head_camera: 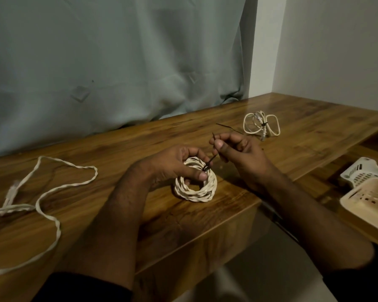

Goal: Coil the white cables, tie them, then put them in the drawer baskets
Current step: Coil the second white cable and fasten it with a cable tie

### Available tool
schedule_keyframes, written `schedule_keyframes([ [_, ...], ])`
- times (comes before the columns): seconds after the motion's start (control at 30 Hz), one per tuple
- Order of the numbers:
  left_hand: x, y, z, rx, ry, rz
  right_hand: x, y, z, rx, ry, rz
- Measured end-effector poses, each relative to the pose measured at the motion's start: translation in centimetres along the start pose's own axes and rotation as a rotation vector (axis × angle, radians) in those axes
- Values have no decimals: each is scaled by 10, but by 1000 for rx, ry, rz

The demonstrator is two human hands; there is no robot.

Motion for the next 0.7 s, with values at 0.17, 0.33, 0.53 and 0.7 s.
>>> schedule_keyframes([
  [0.17,-4,3,0,44,-25,-4,-2,-3,4,-81,-22,-23],
  [0.33,-3,2,2,37,-36,5,-9,-5,8,-112,30,-46],
  [0.53,-5,7,3,23,-19,18,-6,-10,13,-231,52,109],
  [0.7,-7,13,4,58,-1,43,-2,-10,10,-177,150,294],
])
Point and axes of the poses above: each hand's wrist, its own z-axis away from the middle knuckle, its own y-axis out of the back of the hand, x = y × z, the point moved 4 cm from there along -z, towards the middle knuckle, and after that the axes turned 12 degrees about x, right-handed, at the moved point
